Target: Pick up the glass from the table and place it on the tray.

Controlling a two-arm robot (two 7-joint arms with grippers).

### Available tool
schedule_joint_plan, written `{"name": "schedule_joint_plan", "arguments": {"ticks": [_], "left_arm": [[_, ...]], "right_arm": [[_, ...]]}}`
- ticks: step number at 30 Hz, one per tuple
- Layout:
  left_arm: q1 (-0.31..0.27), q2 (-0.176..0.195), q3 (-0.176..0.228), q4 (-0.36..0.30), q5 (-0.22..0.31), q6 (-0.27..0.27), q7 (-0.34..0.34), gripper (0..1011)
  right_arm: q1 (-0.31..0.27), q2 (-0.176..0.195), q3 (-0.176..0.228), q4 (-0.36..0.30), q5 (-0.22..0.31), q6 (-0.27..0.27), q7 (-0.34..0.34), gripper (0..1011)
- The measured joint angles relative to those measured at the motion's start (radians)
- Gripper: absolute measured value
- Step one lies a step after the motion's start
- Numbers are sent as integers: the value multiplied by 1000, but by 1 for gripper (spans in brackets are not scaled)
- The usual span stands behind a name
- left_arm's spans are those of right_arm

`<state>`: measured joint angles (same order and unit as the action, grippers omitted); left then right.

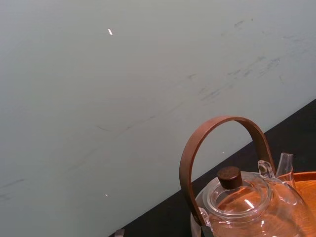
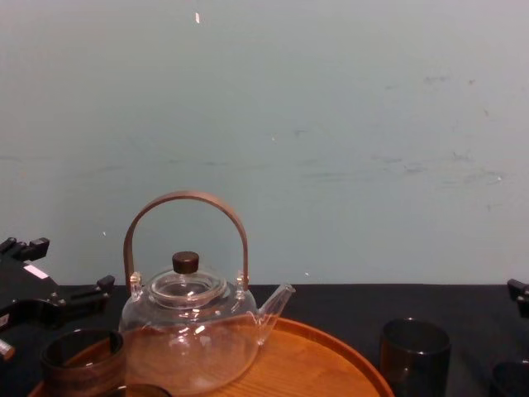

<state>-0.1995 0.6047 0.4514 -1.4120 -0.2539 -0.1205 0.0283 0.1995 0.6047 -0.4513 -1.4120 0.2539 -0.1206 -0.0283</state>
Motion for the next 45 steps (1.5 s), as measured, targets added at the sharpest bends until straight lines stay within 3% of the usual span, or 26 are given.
{"name": "schedule_joint_plan", "arguments": {"ticks": [45], "left_arm": [[0,0,0,0,0,0,0,1001]], "right_arm": [[0,0,0,0,0,0,0,1002]]}}
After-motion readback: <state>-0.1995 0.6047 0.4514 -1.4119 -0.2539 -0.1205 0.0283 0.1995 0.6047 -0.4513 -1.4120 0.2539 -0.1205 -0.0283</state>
